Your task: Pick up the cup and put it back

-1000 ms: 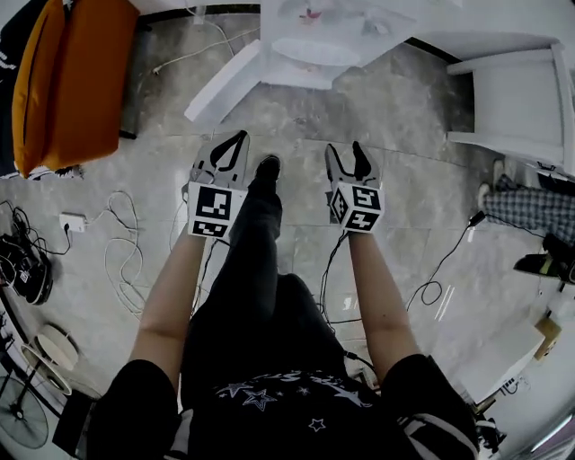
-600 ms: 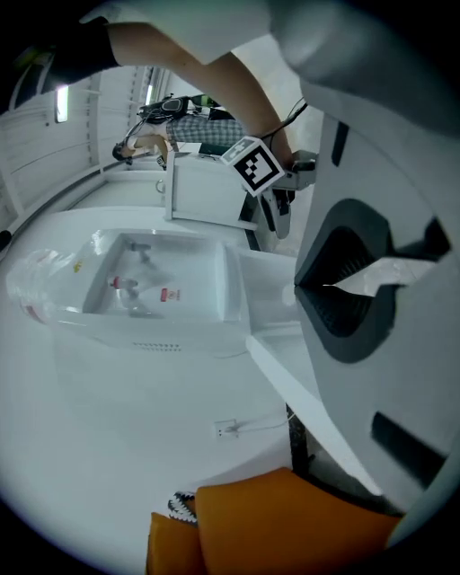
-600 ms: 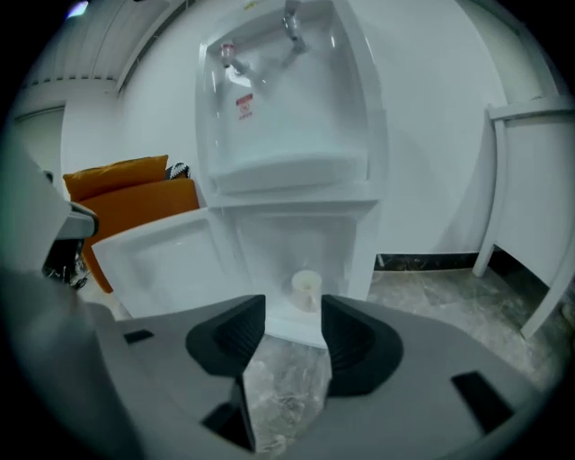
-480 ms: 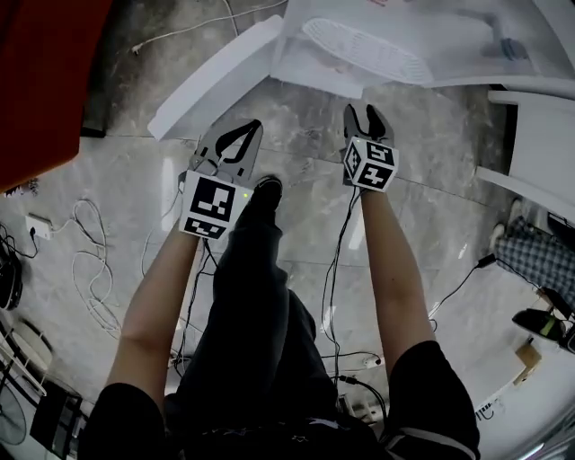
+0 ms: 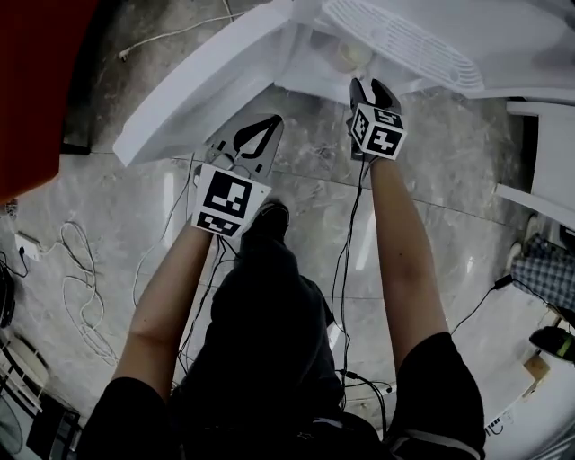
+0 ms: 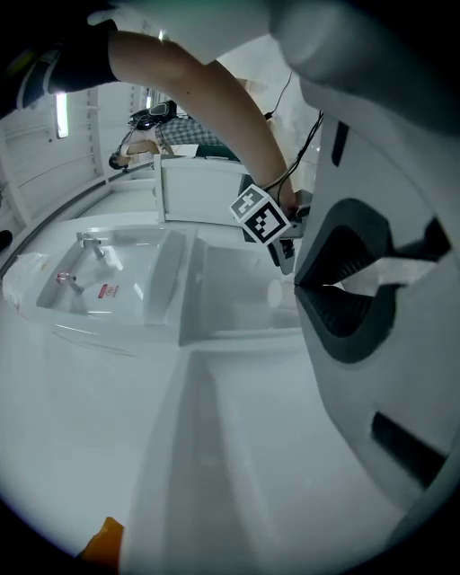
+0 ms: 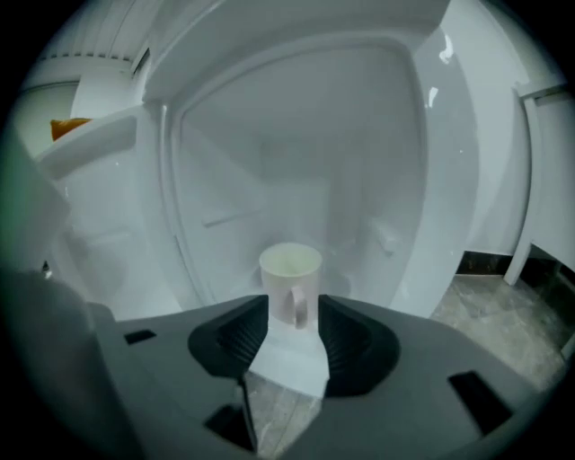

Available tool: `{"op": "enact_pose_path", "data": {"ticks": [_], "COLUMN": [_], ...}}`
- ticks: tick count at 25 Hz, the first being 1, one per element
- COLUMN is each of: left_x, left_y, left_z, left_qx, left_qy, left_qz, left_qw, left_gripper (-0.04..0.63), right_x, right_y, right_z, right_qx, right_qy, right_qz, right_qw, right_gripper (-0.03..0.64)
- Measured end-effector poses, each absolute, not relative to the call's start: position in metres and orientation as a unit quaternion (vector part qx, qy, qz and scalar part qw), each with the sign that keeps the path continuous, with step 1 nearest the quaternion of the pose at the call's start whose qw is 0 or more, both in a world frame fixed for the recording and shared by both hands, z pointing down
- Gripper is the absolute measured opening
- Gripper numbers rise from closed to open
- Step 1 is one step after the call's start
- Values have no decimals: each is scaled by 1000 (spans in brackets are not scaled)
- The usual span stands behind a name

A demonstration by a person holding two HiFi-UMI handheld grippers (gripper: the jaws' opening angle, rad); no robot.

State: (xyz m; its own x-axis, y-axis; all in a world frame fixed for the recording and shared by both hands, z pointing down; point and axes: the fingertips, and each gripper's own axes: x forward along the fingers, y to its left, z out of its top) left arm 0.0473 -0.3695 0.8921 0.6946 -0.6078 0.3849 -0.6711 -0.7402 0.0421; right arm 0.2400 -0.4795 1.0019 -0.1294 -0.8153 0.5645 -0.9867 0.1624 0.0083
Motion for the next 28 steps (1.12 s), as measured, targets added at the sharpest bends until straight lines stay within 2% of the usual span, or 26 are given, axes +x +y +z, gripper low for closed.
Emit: {"op": "enact_pose_path", "data": {"ticks": [3,8,9,12,19,28], "left_x": [49,44,43,37,18,4], "left_y": [-375,-385,-384,-380,-356,-285], "left_z": [907,924,925,919,876,754], "left_qx": [916,914,913,910,902,903], "left_qy": [-351,-358,-360,-367,-378,-377], "left_qz": [174,177,177,172,184,174], "left_qw": [85,77,79,89,100,107], "left_gripper": [9,9,9,9,9,9], "right_x": [240,235,234,230,217,187], "right_y": [-491,-510,-510,-502,-466,-352], "right_z": [1024,1034,1035,1035,1002,862], "right_qx": [611,605,600,585,580,574], "right_qy": [-727,-737,-739,-742,-738,-754], "right_qz": [193,176,176,184,215,230], "right_qw": [245,244,250,271,270,222], "right_gripper": [140,129,58,54,52,52]}}
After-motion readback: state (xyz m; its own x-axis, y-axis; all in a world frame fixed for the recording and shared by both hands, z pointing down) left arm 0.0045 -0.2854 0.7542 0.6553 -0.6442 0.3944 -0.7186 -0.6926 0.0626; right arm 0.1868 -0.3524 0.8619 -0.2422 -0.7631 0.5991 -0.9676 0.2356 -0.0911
